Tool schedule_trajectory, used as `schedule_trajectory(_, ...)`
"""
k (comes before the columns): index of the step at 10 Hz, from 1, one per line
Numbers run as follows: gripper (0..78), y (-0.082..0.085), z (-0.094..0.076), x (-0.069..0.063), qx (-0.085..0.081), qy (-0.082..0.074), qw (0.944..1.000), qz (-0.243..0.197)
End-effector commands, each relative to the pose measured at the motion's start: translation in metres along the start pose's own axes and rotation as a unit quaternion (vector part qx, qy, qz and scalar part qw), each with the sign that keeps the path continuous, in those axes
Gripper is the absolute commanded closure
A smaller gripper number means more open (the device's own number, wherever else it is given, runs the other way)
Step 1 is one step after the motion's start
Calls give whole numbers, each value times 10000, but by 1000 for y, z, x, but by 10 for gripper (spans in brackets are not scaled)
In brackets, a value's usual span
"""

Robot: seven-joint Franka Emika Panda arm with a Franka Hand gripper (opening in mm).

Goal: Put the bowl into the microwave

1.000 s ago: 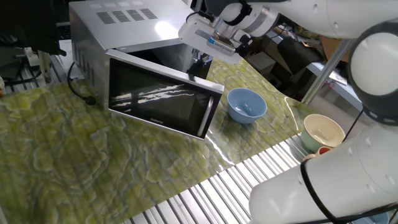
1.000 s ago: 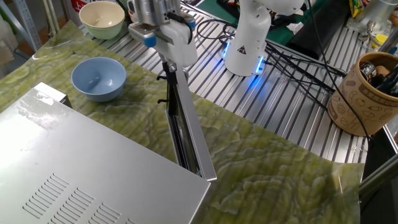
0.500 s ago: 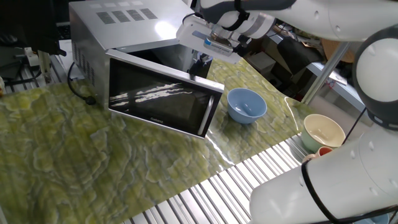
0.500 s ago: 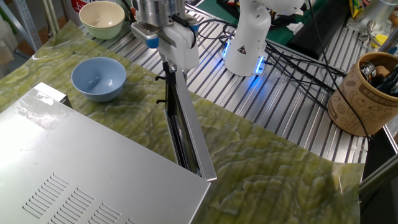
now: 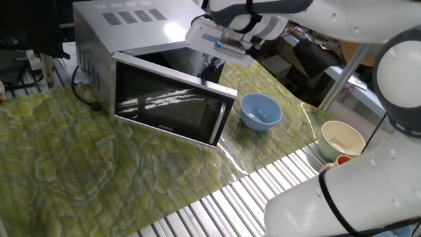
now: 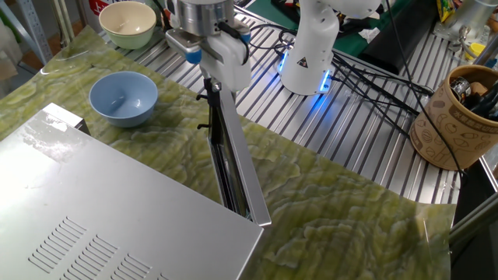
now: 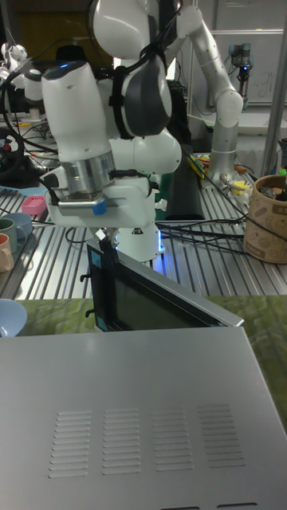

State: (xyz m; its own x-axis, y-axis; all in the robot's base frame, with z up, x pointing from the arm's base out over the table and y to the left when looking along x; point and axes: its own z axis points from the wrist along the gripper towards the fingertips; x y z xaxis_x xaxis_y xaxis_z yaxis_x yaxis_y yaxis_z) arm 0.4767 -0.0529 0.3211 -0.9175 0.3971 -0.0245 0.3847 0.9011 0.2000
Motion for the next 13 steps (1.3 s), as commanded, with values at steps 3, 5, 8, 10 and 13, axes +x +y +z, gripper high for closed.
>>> schedule_trajectory(3, 764, 1, -1, -1, 215, -114, 9995, 220)
schedule_trajectory(5, 764, 1, -1, -1, 196, -217, 9987, 409)
schedule_trajectory(8, 764, -1, -1, -13, 230, -223, 9983, 484)
schedule_trajectory(10, 764, -14, 6, -54, 266, -291, 9988, 304)
schedule_trajectory(13, 764, -25, 20, -67, 565, -356, 9974, 288)
